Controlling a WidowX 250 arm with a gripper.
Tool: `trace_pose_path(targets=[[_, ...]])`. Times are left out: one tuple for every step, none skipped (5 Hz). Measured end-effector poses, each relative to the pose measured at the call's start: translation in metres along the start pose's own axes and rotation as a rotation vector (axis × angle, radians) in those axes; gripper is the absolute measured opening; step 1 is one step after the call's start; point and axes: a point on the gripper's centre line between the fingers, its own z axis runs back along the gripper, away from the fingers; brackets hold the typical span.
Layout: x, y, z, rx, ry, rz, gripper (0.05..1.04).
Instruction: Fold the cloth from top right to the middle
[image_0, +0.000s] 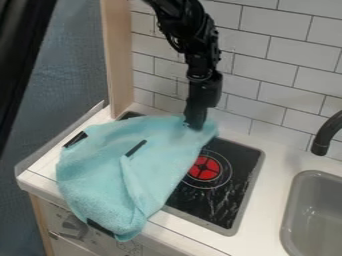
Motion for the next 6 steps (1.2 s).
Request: trace_pose_path(targets=[[-0.002,0.006,0.018,0.038,-0.006,0.025,0.049],[-0.004,-0.001,0.043,0.080,-0.025,0.062,0.049],[-0.008,-0.010,0.074,0.132,-0.059,0.108,0.049],[-0.016,-0.027,0.096,0.169,-0.081,0.164,0.049],[-0.016,-0.054,0.103,0.186,-0.087,0.176,0.049],[-0.027,-0.077,0.099,0.176,-0.054,0.216,0.049]])
